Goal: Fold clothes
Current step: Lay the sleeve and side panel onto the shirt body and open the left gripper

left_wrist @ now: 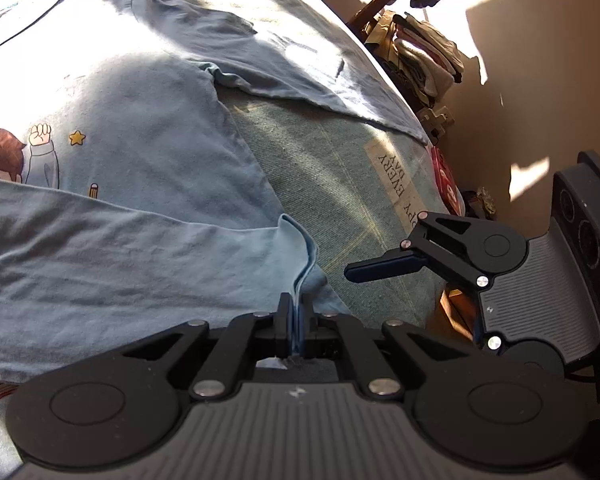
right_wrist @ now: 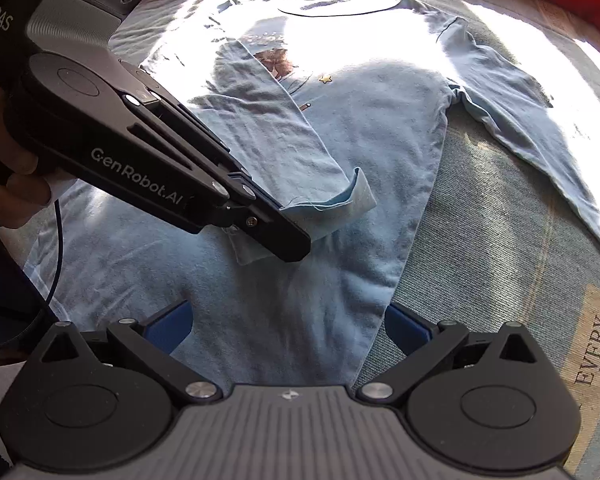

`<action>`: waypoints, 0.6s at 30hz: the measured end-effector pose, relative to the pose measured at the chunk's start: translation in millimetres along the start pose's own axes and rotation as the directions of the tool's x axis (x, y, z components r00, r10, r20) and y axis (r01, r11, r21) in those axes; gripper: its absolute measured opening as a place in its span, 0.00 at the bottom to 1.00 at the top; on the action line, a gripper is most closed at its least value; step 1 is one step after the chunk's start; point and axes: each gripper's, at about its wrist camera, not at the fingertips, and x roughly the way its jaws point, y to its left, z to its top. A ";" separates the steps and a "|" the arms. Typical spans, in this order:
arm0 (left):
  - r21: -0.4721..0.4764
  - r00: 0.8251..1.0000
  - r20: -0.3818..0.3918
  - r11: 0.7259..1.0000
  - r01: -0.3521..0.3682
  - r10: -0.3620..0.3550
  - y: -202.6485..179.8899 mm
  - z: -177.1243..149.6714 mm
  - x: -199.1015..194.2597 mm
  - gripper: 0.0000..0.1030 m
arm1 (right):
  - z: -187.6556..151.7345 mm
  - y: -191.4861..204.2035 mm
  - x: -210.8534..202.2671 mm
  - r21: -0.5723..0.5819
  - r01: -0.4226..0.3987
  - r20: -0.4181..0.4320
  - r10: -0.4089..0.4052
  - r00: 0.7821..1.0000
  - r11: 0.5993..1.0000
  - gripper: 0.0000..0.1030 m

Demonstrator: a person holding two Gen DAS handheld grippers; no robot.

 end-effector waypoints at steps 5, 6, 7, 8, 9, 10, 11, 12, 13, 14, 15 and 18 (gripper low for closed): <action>0.019 1.000 -0.021 1.000 0.002 -0.001 -4.3 -2.0 9.5 0.00 | -1.5 -0.2 -1.8 -0.002 0.013 -0.005 -0.013 1.000 1.000 1.00; 0.016 1.000 -0.022 1.000 0.003 -0.002 -3.8 -2.2 10.8 0.01 | -1.1 -0.4 -1.7 -0.001 0.012 -0.007 -0.012 1.000 1.000 1.00; 0.013 1.000 -0.023 1.000 0.004 -0.003 -3.4 -2.5 12.2 0.01 | -1.0 -0.4 -1.7 0.000 0.015 -0.009 -0.015 1.000 1.000 1.00; 0.009 1.000 -0.024 1.000 0.003 -0.003 -2.9 -2.7 13.4 0.01 | -0.9 -0.5 -1.8 0.001 0.019 -0.009 -0.019 1.000 1.000 1.00; 0.001 1.000 -0.023 1.000 -0.001 0.001 -2.3 -2.9 13.9 0.02 | -0.7 -0.9 -1.5 0.002 0.020 -0.010 -0.020 1.000 1.000 1.00; -0.003 1.000 -0.025 1.000 0.003 -0.003 -2.2 -3.0 14.0 0.02 | -0.7 -1.1 -1.2 0.004 0.021 -0.014 -0.021 1.000 1.000 1.00; -0.005 1.000 -0.025 1.000 0.006 -0.006 -2.4 -3.1 13.7 0.03 | -0.7 -0.8 -1.1 0.004 0.024 -0.014 -0.024 1.000 1.000 1.00; -0.002 1.000 -0.016 1.000 0.009 -0.009 -3.6 -3.1 11.4 0.04 | -0.8 -0.5 -1.2 0.002 0.025 -0.016 -0.025 1.000 1.000 1.00; 0.002 1.000 -0.008 1.000 0.013 -0.013 -4.9 -3.1 9.1 0.05 | -0.9 -0.2 -1.3 0.000 0.026 -0.017 -0.026 1.000 1.000 1.00; 0.008 1.000 -0.001 1.000 0.023 -0.023 -6.1 -3.1 6.0 0.06 | -1.0 0.2 -1.0 -0.002 0.027 -0.022 -0.027 0.999 1.000 1.00; 0.009 1.000 0.007 1.000 0.025 -0.025 -7.1 -2.9 2.6 0.06 | -1.3 0.9 -1.1 -0.005 0.033 -0.026 -0.033 0.999 0.999 1.00; 0.009 0.999 0.031 1.000 0.027 -0.027 -7.7 -0.6 -7.1 0.11 | -1.6 1.7 -2.6 -0.010 0.039 -0.034 -0.039 0.999 0.999 1.00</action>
